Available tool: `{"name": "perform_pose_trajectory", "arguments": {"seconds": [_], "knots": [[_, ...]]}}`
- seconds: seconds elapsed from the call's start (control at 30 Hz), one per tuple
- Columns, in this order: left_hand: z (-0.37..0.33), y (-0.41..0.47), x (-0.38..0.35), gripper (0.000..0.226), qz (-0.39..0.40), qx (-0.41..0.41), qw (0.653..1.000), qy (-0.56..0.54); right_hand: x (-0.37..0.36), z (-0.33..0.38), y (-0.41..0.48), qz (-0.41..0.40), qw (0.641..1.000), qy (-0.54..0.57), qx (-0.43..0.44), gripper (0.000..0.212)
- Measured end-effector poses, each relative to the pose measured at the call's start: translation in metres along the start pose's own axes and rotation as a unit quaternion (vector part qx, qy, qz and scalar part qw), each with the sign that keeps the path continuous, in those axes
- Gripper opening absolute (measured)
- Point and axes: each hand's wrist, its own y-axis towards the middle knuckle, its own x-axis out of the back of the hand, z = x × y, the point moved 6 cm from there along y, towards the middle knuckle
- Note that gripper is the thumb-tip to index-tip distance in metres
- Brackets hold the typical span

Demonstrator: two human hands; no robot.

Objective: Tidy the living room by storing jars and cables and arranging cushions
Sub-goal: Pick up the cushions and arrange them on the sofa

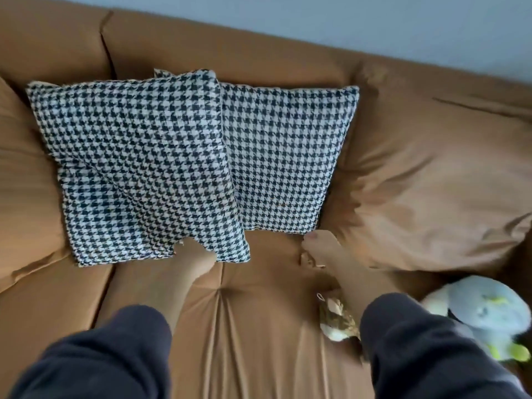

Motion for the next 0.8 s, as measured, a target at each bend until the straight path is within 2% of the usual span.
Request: {"name": "perform_pose_trajectory", "arguments": {"seconds": [0.07, 0.1, 0.2, 0.23, 0.3, 0.4, 0.47, 0.5, 0.57, 0.63, 0.7, 0.77, 0.8], "knots": [[-0.013, -0.026, -0.063, 0.032, 0.113, -0.009, 0.991, 0.071, 0.010, -0.034, -0.006, -0.011, 1.000, 0.005, -0.008, 0.014], [-0.021, -0.038, -0.094, 0.033, 0.163, -0.010, 0.982, 0.097, 0.017, -0.052, -0.006, -0.012, 1.000, -0.006, -0.011, 0.007], [-0.055, -0.072, -0.183, 0.051, 0.270, -0.003, 0.955, 0.125, 0.047, -0.119, -0.003, -0.031, 0.992, -0.126, -0.007, 0.043], [-0.064, -0.079, -0.206, 0.056, 0.286, 0.000, 0.951, 0.116, 0.053, -0.143, -0.002, -0.015, 0.984, -0.179, -0.012, 0.052], [-0.085, -0.090, -0.249, 0.064, 0.302, 0.025, 0.951, 0.056, 0.057, -0.191, -0.002, 0.069, 0.961, -0.266, -0.020, 0.070], [-0.120, -0.094, -0.288, 0.087, 0.281, -0.004, 0.959, -0.044, 0.046, -0.240, -0.010, 0.166, 0.951, -0.259, -0.027, 0.081], [-0.149, -0.094, -0.307, 0.095, 0.246, -0.050, 0.964, -0.086, 0.043, -0.269, -0.009, 0.172, 0.962, -0.212, -0.008, 0.097], [-0.164, -0.094, -0.317, 0.091, 0.222, -0.075, 0.967, -0.097, 0.046, -0.287, -0.004, 0.164, 0.971, -0.175, -0.001, 0.099], [-0.185, -0.090, -0.318, 0.070, 0.162, -0.101, 0.980, -0.058, 0.059, -0.308, 0.002, 0.139, 0.988, -0.074, 0.008, 0.088], [-0.198, -0.088, -0.314, 0.071, 0.128, -0.090, 0.986, -0.057, 0.069, -0.328, 0.005, 0.138, 0.986, 0.090, -0.038, 0.070], [-0.213, -0.090, -0.314, 0.079, 0.112, -0.080, 0.976, -0.171, 0.076, -0.350, 0.007, 0.137, 0.951, 0.256, -0.108, 0.054], [-0.230, -0.096, -0.326, 0.090, 0.134, -0.060, 0.951, -0.272, 0.076, -0.374, 0.010, 0.126, 0.876, 0.427, -0.188, 0.046], [-0.236, -0.101, -0.338, 0.100, 0.170, -0.044, 0.943, -0.283, 0.074, -0.377, 0.008, 0.134, 0.839, 0.483, -0.213, 0.041]]}}
